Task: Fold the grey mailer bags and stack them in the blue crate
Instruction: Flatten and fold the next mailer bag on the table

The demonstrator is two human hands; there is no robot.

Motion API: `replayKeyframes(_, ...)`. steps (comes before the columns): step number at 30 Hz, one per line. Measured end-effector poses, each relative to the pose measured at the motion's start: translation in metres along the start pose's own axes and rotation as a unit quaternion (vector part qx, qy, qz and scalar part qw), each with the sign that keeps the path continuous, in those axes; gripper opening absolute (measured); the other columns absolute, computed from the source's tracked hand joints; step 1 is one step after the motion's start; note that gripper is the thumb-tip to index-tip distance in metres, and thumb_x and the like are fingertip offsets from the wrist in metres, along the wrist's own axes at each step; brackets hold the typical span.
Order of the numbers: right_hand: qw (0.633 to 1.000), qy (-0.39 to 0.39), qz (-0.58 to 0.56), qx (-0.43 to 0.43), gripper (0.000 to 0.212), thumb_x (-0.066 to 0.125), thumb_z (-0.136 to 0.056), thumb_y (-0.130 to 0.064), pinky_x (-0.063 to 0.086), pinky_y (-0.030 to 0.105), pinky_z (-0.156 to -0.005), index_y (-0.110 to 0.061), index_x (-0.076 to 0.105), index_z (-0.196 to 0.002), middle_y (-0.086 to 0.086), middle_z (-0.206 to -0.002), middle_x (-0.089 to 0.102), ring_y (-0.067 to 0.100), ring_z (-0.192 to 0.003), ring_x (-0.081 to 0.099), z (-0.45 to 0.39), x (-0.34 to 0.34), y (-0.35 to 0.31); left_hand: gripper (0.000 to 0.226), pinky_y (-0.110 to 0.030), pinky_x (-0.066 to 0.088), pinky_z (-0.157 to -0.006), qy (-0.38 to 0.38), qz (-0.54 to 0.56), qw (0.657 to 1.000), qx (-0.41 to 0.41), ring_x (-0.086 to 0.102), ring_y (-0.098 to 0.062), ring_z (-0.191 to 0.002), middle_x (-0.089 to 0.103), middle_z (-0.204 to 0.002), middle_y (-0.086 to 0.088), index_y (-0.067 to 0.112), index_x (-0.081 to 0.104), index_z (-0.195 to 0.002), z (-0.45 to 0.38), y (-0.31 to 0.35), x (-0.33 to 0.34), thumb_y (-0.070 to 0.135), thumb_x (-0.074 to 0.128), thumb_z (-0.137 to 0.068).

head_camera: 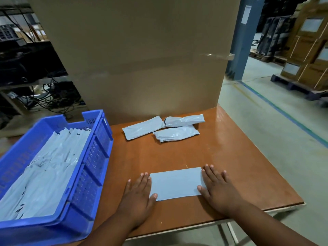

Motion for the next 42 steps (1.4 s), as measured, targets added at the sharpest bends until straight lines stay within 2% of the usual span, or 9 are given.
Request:
replayKeyframes(7,0.991,0.010,-0.007,-0.133,0.077,0.005,-0.104,-0.060,-0.007,0.051,-0.131,-0.020,0.004,-0.170,0.001,-0.178,-0.005,0.017,-0.163,-0.012,-0.030,-0.008,-0.080,0.067,-0.041,0.002,-0.133,-0.004,0.065,0.993,0.094,-0.012,-0.010,-0.162,-0.007,-0.178,0.004,0.023,0.004,-0.171,-0.040,0.078,-0.015,0.052,0.019,-0.111)
replayKeyframes(15,0.997,-0.002,0.008,-0.075,0.075,0.013,-0.106,-0.067,-0.003,0.056,-0.129,-0.029,0.000,-0.170,-0.006,-0.177,-0.010,0.020,-0.164,-0.007,-0.025,0.010,-0.033,0.092,-0.048,-0.005,-0.132,-0.051,0.013,0.998,0.031,-0.015,-0.013,-0.162,-0.018,-0.176,0.009,0.030,-0.007,-0.169,-0.024,0.022,0.004,0.078,-0.011,-0.091)
replayKeyframes(18,0.997,-0.017,-0.019,-0.077,0.068,0.027,-0.109,-0.060,0.003,0.056,-0.130,-0.030,0.013,-0.169,-0.004,-0.178,0.005,0.020,-0.163,0.005,-0.028,-0.004,-0.018,0.087,-0.050,0.001,-0.131,-0.081,0.008,0.997,0.016,-0.007,-0.016,-0.164,-0.009,-0.178,0.007,0.030,0.001,-0.169,-0.030,0.011,-0.010,0.080,0.017,-0.100)
replayKeyframes(21,0.994,-0.012,-0.056,-0.093,0.068,0.049,-0.105,-0.055,0.024,0.045,-0.127,-0.029,0.029,-0.165,0.000,-0.170,0.032,0.025,-0.153,0.032,-0.043,-0.032,-0.023,0.092,-0.046,0.016,-0.131,-0.074,0.047,0.995,0.039,0.014,-0.021,-0.162,0.015,-0.177,0.001,0.027,0.013,-0.169,-0.051,0.027,-0.038,0.072,0.050,-0.098)
replayKeyframes(25,0.993,-0.040,-0.027,-0.111,0.082,0.064,-0.096,-0.057,0.042,0.040,-0.111,-0.030,0.029,-0.164,0.003,-0.156,0.043,0.028,-0.140,0.045,-0.064,-0.046,-0.049,0.105,-0.050,0.034,-0.122,-0.106,0.062,0.991,0.053,0.028,-0.027,-0.155,0.030,-0.170,0.002,0.033,0.018,-0.166,-0.080,0.055,-0.051,0.063,0.077,-0.084)
replayKeyframes(28,0.994,-0.061,0.004,-0.095,0.086,0.071,-0.082,-0.062,0.049,0.042,-0.101,-0.028,0.042,-0.155,0.005,-0.139,0.049,0.028,-0.129,0.048,-0.078,-0.046,-0.059,0.092,-0.056,0.043,-0.107,-0.131,0.015,0.991,0.023,0.040,-0.030,-0.141,0.047,-0.148,0.002,0.034,0.039,-0.148,-0.094,0.061,-0.053,0.064,0.083,-0.073)
replayKeyframes(32,0.993,-0.058,0.002,-0.102,0.057,0.073,-0.077,-0.058,0.051,0.038,-0.087,-0.031,0.063,-0.127,0.002,-0.116,0.053,0.025,-0.112,0.052,-0.087,-0.051,-0.058,0.067,-0.053,0.044,-0.097,-0.161,-0.013,0.987,0.022,0.045,-0.023,-0.121,0.053,-0.118,0.004,0.035,0.053,-0.117,-0.104,0.062,-0.059,0.067,0.085,-0.067)
replayKeyframes(37,0.992,-0.050,-0.027,-0.113,0.018,0.068,-0.087,-0.041,0.053,0.037,-0.078,-0.033,0.064,-0.103,-0.006,-0.102,0.057,0.021,-0.099,0.057,-0.091,-0.063,-0.042,0.041,-0.035,0.046,-0.074,-0.099,0.039,0.993,0.052,0.058,-0.023,-0.103,0.060,-0.102,0.001,0.021,0.065,-0.100,-0.104,0.061,-0.076,0.052,0.084,-0.082)
replayKeyframes(42,0.992,0.007,-0.020,-0.122,0.011,0.065,-0.093,-0.038,0.042,0.035,-0.065,-0.030,0.058,-0.095,-0.009,-0.091,0.060,0.018,-0.087,0.057,-0.109,-0.128,-0.062,0.029,-0.030,0.031,-0.055,-0.024,0.025,0.999,0.026,0.055,-0.018,-0.080,0.055,-0.079,0.006,0.025,0.059,-0.079,-0.097,0.044,-0.147,0.040,0.082,-0.088)
Point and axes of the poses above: each hand's wrist, its own z-axis away from the middle knuckle, its own x-axis out of the palm, y = z × x, the point moved 5 cm from there along -z, towards the middle knuckle
